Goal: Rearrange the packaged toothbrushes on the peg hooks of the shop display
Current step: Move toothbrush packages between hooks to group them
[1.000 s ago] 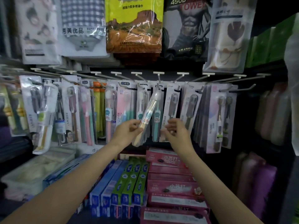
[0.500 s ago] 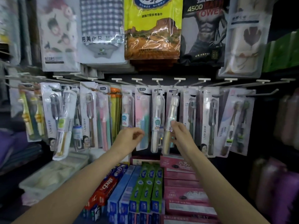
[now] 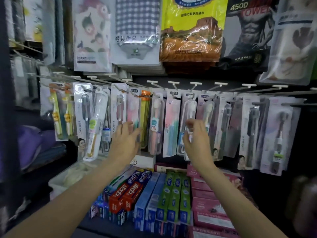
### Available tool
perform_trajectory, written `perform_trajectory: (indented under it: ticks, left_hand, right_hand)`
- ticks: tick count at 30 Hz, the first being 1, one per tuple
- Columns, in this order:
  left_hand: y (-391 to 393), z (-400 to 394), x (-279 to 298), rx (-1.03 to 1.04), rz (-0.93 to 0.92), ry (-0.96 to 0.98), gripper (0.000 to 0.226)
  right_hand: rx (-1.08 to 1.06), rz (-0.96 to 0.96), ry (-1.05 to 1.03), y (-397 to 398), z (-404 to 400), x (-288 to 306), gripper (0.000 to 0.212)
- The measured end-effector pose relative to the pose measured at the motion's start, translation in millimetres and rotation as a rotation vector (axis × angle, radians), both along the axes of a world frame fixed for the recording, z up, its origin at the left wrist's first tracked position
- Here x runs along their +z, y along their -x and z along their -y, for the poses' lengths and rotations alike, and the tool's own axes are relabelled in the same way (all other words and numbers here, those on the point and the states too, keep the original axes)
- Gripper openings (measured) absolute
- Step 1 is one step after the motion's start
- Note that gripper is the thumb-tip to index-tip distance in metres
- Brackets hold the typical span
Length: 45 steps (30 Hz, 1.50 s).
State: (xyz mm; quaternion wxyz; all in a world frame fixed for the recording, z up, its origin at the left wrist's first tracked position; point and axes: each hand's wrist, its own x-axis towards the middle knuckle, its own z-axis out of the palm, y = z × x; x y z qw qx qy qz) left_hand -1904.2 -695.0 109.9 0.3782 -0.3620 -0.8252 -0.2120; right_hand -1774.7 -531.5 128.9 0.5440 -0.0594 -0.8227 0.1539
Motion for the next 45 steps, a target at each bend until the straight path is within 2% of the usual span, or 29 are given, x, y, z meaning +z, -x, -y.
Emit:
perform_trajectory:
  ticks: [3,6,10,15,18,20,23,25,28,30,32,35,38,45]
  left_hand:
    - [1.2,6.0,10.3,0.216,-0.269,0.396,0.058]
    - [12.0,9.7,21.9,0.316,-0.329,0.583,0.042]
    - [34.7,31.0,27.3,0.264,-0.462,0.559,0.022]
    - [64.3,60.1,29.5,0.113,-0.529,0.579,0.034]
    - [68.8,63.3,27.8,0.09,-0.573,0.609,0.039]
    - [71.7,62.9,27.4,0.101,-0.527,0.683,0.042]
    - [68.6,65.5,28.1,0.071,-0.472,0.696,0.044]
    - [69.1,67.3,28.5,0.043,-0.447,0.672,0.043]
    - [69.6,68.7,28.2,0.036,-0.451,0.675,0.041]
    - [71.0,70.2,27.7,0.041,-0.44,0.674,0.044]
    - [72.2,68.2,25.1,0.049,-0.434,0.645,0.051]
    - [76.2,63.2,17.1,0.053,-0.448,0.582,0.074]
    - [70.0,53.9,10.6,0.027,-0.438,0.47,0.091]
    - [42.8,31.7,10.4,0.124,-0.393,0.427,0.073]
  right_hand:
    - [0.146,0.228,0.027,31.2,24.4,-0.2,0.034]
    - [0.264,0.344,0.214,63.0,40.7,-1.7,0.034]
    - [0.265,0.363,0.383,99.9,54.6,-3.7,0.038]
    - [0.159,0.223,0.607,138.5,81.7,3.3,0.027]
    - [-0.001,0.167,0.604,158.6,90.0,3.9,0.025]
    - [-0.053,0.176,0.596,166.0,93.0,3.7,0.024]
    - [0.001,0.209,0.59,169.5,96.3,5.0,0.023]
    - [0.023,0.218,0.582,168.5,96.6,5.1,0.009]
    - [0.003,0.193,0.627,165.8,93.4,7.6,0.021]
    - [0.047,0.153,0.679,160.5,95.3,8.6,0.008]
    - [0.107,0.105,0.703,149.5,98.6,6.7,0.006]
    - [0.157,0.024,0.658,127.8,97.5,5.4,0.016]
    - [0.098,0.029,0.504,108.9,92.9,12.4,0.029]
    - [-0.158,0.197,0.071,80.4,71.8,33.3,0.045]
